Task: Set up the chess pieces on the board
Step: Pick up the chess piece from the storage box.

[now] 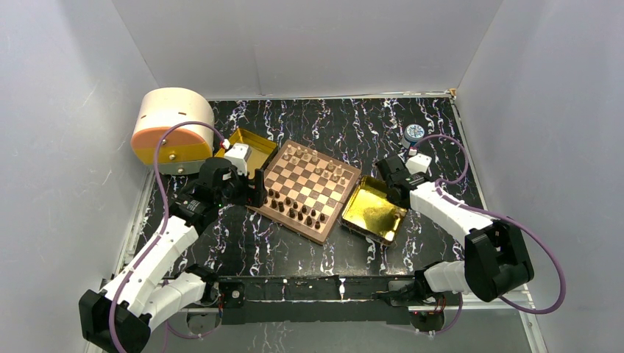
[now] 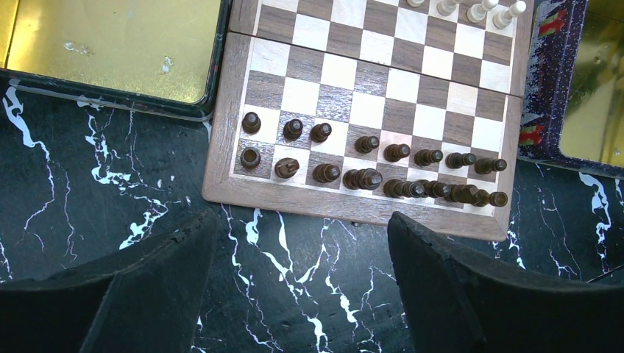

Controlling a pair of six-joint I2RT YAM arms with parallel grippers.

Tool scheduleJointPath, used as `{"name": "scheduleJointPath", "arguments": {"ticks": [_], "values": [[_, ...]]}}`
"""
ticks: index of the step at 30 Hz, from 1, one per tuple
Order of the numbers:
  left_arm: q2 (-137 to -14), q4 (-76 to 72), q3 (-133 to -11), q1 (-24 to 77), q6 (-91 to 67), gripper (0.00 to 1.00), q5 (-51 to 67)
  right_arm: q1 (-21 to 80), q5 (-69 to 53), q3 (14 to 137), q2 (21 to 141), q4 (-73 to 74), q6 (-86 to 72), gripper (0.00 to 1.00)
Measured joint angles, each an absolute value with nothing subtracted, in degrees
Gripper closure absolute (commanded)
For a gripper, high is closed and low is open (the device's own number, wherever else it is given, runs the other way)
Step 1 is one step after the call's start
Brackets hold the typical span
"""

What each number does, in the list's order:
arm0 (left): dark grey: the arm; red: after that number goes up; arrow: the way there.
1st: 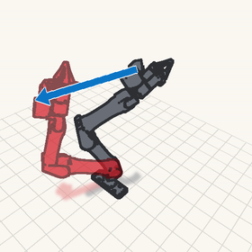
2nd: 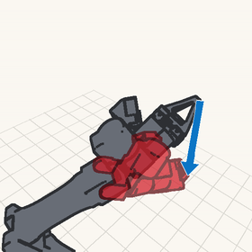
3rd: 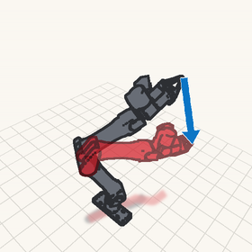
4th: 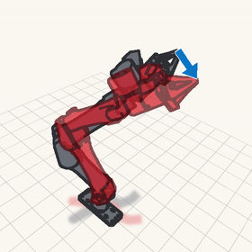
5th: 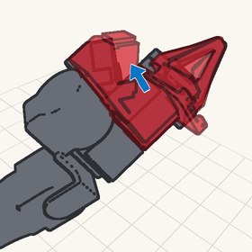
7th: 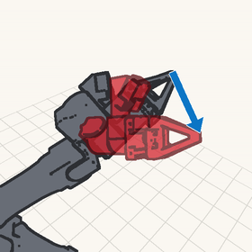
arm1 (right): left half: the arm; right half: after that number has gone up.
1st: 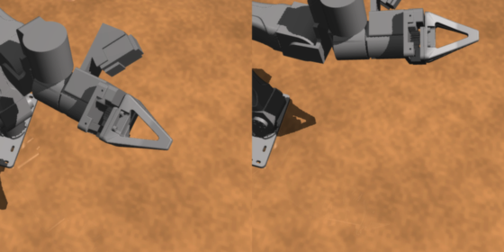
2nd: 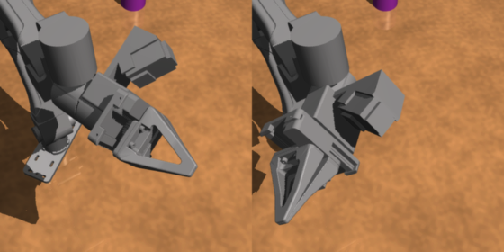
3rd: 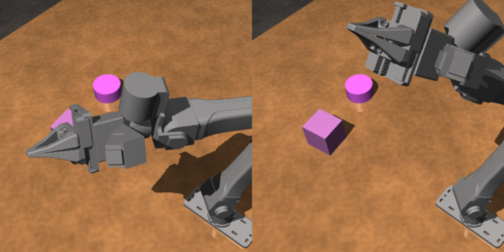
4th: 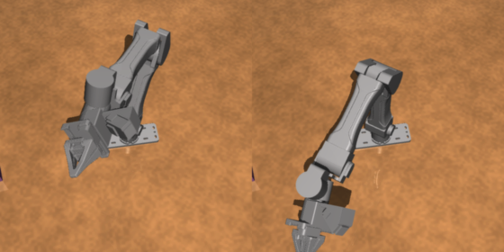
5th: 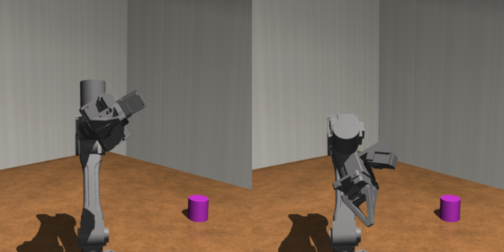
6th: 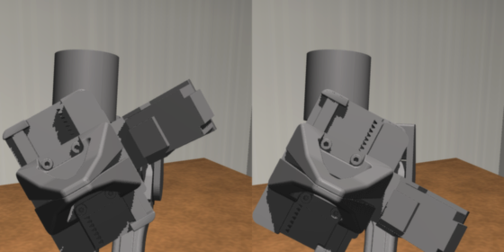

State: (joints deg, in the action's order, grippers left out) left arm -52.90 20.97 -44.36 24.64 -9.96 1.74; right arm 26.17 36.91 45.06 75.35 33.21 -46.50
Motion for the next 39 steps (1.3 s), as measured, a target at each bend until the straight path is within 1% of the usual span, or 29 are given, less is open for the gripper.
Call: {"name": "scheduleJointPath", "arguments": {"ticks": [6,15,25,39], "values": [[-52.9,21.0,-44.3,24.6,-10.0,0.18,1.7,25.1,36.4,45.1,75.4,33.1,-46.3,0.87],[-53.1,21.0,-44.3,24.6,-9.8,0.19,1.7,22.1,31.6,46.4,76.8,35.1,-42.1,0.88],[-53.2,21.0,-44.3,24.6,-9.8,0.19,1.7,22.0,26.7,46.6,76.8,36.0,-38.1,0.87],[-54.0,21.0,-44.3,24.6,-9.8,0.2,1.7,21.8,25.3,46.9,77.0,34.9,-31.0,0.87]]}}
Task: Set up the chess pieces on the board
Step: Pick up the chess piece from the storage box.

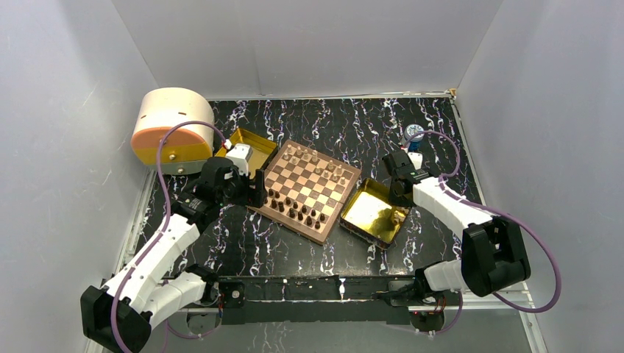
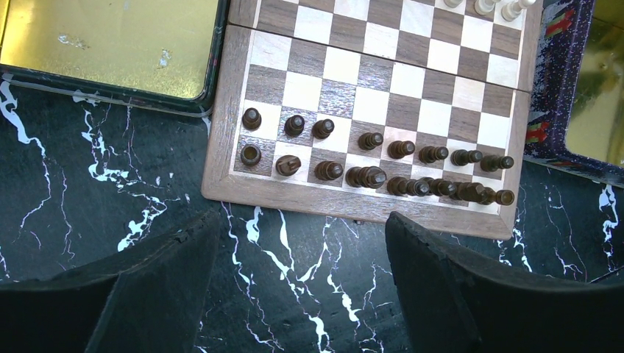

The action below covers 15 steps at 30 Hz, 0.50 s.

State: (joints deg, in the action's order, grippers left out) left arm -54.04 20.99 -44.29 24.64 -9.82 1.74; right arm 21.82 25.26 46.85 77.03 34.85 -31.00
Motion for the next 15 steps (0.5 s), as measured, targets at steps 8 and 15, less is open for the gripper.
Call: {"name": "scheduleJointPath", "arguments": {"ticks": [8,15], "values": [[-54.2,21.0,-44.3,24.6,-9.8,0.21,1.7,21.8,18.7,46.9,77.4,32.0,-25.6,0.87],[-54.6,21.0,-44.3,24.6,-9.8,0.22,1.8,21.8,14.9,46.9,76.9,29.5,-22.9,0.86]]}}
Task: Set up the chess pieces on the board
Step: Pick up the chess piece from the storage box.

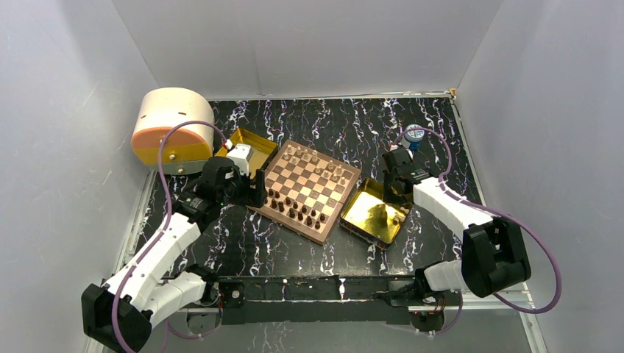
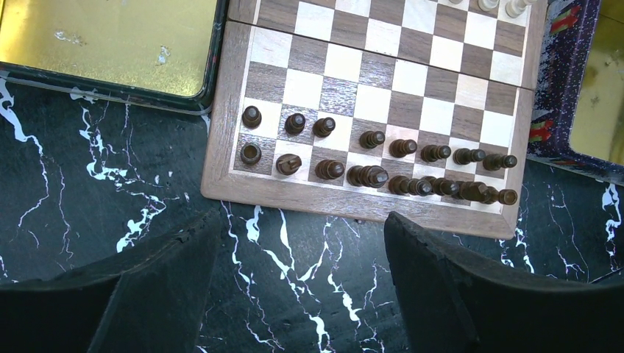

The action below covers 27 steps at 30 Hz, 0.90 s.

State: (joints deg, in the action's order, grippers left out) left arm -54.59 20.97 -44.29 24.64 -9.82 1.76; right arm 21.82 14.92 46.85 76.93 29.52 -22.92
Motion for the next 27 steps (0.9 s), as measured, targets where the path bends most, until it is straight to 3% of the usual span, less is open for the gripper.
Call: {"name": "scheduleJointPath", "arguments": {"ticks": [20,27], "values": [[-55.0,21.0,-44.3,24.6,-9.8,0.22,1.7,21.8,14.7,48.0,78.9,26.8,-16.9,0.87],[-55.0,20.5,-44.3,24.6,-10.0,0.23,2.4,21.8,7.8,51.6,77.2,30.0,-15.8,0.87]]}}
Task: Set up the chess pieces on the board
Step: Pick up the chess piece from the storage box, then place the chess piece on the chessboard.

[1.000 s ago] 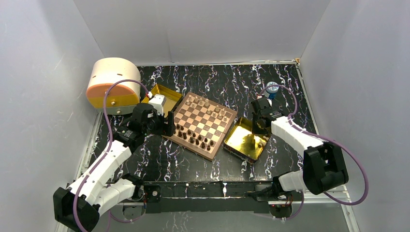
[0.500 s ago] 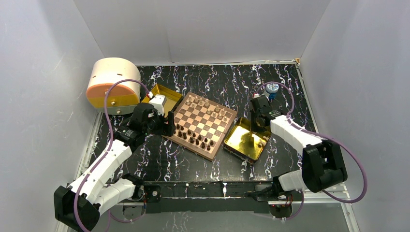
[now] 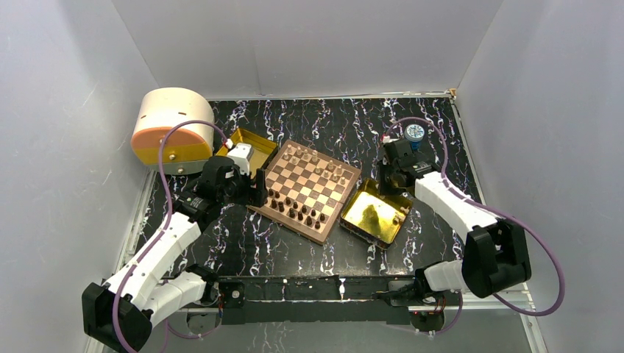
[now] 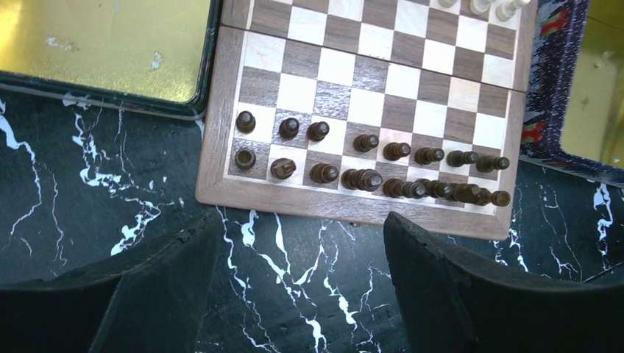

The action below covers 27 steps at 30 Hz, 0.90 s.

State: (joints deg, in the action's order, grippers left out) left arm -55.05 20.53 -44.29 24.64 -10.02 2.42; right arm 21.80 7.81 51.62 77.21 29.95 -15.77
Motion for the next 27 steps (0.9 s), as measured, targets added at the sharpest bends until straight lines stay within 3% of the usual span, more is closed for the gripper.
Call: {"name": "scheduleJointPath", "arguments": {"ticks": [9,16,27], "values": [[-56.7,13.4,-44.3,24.8,-4.6,0.29,16.9,22.2,-10.6,57.1,75.7,33.1,-15.6,0.88],[-56.8,6.7,-44.3,26.5,6.0,0.42,29.0,28.1,-25.3,57.7,75.7,31.5,-18.0,0.87],[-53.4,4.9,-40.3,32.9,31.0,0.36,39.7,40.0,-36.7,61.7,78.0,26.3,-23.6,0.86]]}}
